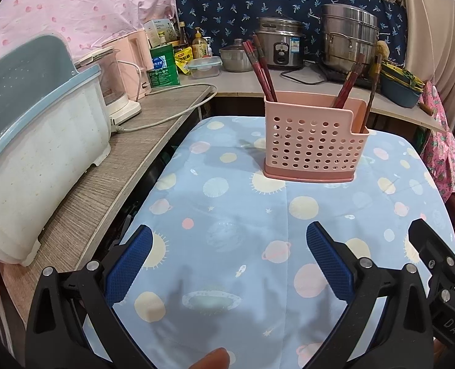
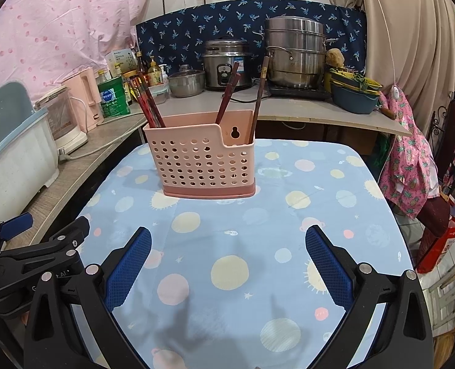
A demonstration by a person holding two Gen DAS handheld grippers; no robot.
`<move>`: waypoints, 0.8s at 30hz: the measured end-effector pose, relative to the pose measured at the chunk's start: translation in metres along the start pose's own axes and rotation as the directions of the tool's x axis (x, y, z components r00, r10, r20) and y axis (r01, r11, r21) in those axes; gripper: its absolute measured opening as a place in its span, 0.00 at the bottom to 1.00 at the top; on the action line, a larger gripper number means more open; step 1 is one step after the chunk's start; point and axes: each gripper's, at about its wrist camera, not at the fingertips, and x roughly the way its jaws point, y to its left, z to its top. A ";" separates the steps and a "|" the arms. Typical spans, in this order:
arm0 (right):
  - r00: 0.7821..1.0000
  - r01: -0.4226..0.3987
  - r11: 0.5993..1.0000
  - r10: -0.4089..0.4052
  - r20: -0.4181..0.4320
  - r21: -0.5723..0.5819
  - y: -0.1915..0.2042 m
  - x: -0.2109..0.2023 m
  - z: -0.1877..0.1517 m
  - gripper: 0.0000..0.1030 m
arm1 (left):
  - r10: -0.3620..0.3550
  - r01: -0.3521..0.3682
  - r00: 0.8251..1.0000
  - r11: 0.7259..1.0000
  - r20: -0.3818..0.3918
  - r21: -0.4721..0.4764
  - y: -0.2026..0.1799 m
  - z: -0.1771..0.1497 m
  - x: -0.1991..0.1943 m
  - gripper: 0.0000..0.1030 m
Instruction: Organize utensils
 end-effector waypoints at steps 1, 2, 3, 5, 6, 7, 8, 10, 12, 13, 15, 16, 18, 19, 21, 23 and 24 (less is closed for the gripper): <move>1.000 -0.001 1.000 0.001 0.000 0.001 0.000 0.000 0.000 0.94 | 0.001 -0.001 1.000 1.000 0.000 0.000 -0.001 0.000 0.000 0.93; 1.000 -0.001 1.000 0.001 -0.001 0.000 0.000 0.000 0.000 0.94 | 0.001 -0.001 1.000 1.000 -0.001 0.000 -0.001 0.000 0.001 0.93; 1.000 -0.002 1.000 0.002 -0.001 0.001 0.000 0.001 0.001 0.94 | 0.000 0.000 1.000 1.000 -0.001 0.000 -0.001 0.000 0.001 0.93; 1.000 -0.002 1.000 0.002 -0.002 0.001 0.000 0.002 0.001 0.94 | 0.000 0.000 1.000 1.000 -0.002 0.000 -0.001 0.001 0.001 0.93; 1.000 -0.002 1.000 0.002 -0.004 0.000 -0.001 0.003 0.001 0.94 | 0.001 -0.001 1.000 1.000 -0.002 0.000 -0.001 0.001 0.001 0.93; 1.000 -0.004 1.000 0.004 -0.006 0.001 -0.001 0.004 0.001 0.94 | 0.000 0.000 1.000 1.000 -0.002 0.000 -0.001 0.001 0.002 0.93; 1.000 -0.004 1.000 0.004 -0.007 0.001 -0.001 0.004 0.001 0.94 | 0.001 -0.001 1.000 1.000 -0.002 0.000 -0.001 0.001 0.002 0.93; 1.000 -0.006 1.000 0.006 -0.008 0.001 -0.001 0.006 0.001 0.94 | 0.000 0.000 1.000 1.000 -0.002 0.000 -0.001 0.001 0.002 0.93; 1.000 -0.005 1.000 0.005 -0.010 0.001 0.000 0.007 0.001 0.94 | -0.001 0.001 1.000 1.000 -0.001 -0.002 -0.002 0.001 0.003 0.93; 1.000 -0.005 1.000 0.005 -0.010 0.000 0.000 0.007 0.001 0.94 | 0.000 0.000 1.000 1.000 -0.002 -0.003 -0.003 0.002 0.004 0.93; 1.000 -0.005 1.000 0.005 -0.010 0.002 -0.001 0.007 0.001 0.94 | -0.004 0.004 1.000 1.000 -0.002 -0.001 -0.003 0.002 0.005 0.93; 1.000 -0.005 1.000 0.005 -0.009 0.003 -0.001 0.007 0.001 0.94 | -0.004 0.004 1.000 1.000 -0.002 0.000 -0.004 0.003 0.006 0.93; 1.000 -0.004 1.000 0.004 -0.009 0.004 -0.001 0.009 0.001 0.94 | -0.006 0.006 1.000 1.000 -0.002 0.004 -0.006 0.003 0.007 0.93; 1.000 -0.002 1.000 0.002 -0.010 0.004 0.000 0.010 0.001 0.94 | -0.006 0.006 1.000 1.000 -0.002 0.004 -0.007 0.003 0.007 0.93; 1.000 -0.002 1.000 0.002 -0.010 0.005 -0.002 0.012 0.002 0.94 | -0.006 0.006 1.000 1.000 -0.003 0.004 -0.008 0.004 0.008 0.93; 1.000 -0.001 1.000 0.001 -0.011 0.005 -0.003 0.013 0.003 0.94 | -0.005 0.005 1.000 1.000 -0.002 0.003 -0.009 0.005 0.008 0.93; 1.000 -0.001 1.000 0.001 -0.011 0.006 -0.003 0.013 0.003 0.94 | -0.005 0.005 1.000 1.000 0.001 0.001 -0.009 0.006 0.008 0.93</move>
